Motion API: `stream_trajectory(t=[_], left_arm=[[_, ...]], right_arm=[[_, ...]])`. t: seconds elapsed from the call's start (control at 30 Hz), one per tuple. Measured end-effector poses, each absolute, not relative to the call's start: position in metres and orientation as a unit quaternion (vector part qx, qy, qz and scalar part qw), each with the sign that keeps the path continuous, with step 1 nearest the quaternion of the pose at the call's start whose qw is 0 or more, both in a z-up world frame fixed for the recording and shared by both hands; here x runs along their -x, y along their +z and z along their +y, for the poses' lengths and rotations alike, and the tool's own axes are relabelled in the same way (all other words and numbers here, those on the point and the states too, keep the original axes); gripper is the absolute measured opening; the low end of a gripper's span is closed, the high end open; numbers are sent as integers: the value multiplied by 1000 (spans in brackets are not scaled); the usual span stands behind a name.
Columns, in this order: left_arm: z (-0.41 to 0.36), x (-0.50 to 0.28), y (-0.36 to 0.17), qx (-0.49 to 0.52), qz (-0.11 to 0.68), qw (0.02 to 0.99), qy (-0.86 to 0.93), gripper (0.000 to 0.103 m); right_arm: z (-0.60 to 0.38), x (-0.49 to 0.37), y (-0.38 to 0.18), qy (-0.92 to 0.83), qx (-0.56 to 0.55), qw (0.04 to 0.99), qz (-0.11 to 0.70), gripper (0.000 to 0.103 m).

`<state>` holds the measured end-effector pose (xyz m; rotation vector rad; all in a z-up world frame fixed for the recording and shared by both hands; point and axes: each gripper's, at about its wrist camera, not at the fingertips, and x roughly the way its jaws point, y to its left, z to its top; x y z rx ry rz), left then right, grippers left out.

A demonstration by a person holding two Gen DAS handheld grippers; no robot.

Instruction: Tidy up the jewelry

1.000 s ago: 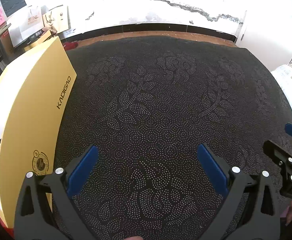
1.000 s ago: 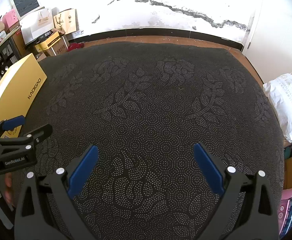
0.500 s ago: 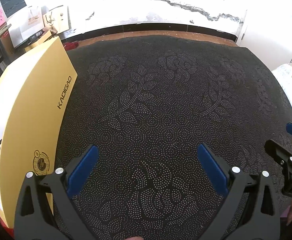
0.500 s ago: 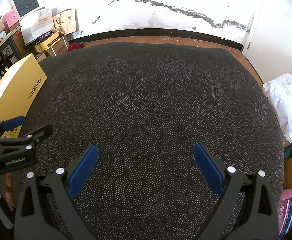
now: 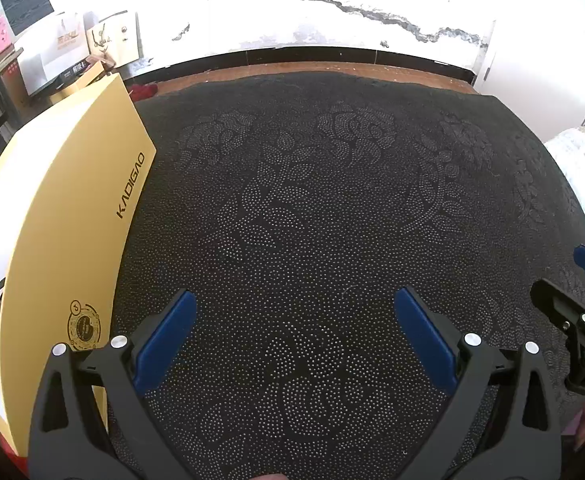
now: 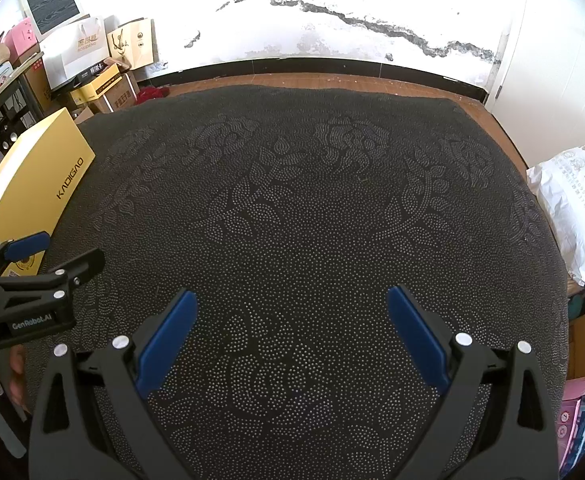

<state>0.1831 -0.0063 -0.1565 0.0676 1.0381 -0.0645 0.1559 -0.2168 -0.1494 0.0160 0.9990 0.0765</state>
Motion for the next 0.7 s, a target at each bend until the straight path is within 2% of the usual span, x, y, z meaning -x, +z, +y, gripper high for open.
stream_trajectory(t=[0.7], left_arm=[[-8, -182, -154, -34, 494, 868, -32, 97]], right_arm=[[-217, -154, -146, 36, -6, 878, 477, 93]])
